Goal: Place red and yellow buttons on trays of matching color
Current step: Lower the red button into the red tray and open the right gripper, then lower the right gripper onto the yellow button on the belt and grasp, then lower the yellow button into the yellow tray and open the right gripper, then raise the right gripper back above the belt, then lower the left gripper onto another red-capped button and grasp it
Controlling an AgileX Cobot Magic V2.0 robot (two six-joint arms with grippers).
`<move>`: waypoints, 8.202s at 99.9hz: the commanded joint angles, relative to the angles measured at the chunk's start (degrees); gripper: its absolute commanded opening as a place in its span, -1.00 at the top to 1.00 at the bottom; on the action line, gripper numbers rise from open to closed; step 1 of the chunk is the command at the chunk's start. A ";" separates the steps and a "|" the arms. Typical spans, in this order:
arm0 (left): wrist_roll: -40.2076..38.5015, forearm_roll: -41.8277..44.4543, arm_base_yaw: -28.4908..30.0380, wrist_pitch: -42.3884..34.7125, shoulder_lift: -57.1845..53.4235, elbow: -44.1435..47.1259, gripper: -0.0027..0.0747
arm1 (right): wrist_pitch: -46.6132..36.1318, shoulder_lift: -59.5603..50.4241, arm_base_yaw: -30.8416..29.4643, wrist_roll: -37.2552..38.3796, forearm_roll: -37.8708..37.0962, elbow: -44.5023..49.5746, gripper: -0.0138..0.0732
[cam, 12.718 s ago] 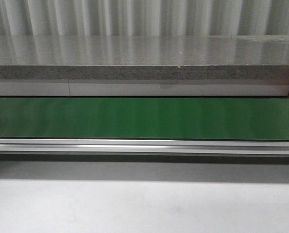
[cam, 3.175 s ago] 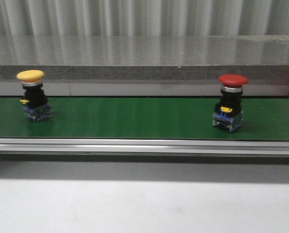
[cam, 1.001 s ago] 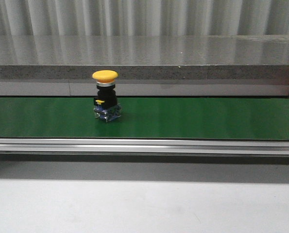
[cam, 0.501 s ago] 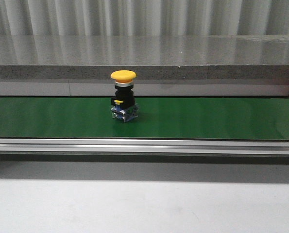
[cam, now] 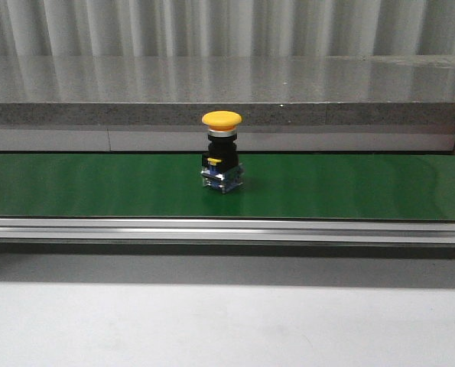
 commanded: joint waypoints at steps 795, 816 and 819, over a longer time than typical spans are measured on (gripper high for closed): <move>-21.89 -0.52 15.96 -5.90 54.54 -18.00 -0.67 | -6.18 -68.43 26.15 -2.65 -3.52 45.83 0.84; -21.89 -0.52 16.22 -9.26 58.80 -18.13 -0.67 | -6.18 -68.43 26.15 -2.65 -3.52 45.83 0.84; -21.89 -0.52 16.22 -9.54 59.42 -18.13 -0.67 | -6.18 -68.43 26.15 -2.65 -3.52 45.83 0.84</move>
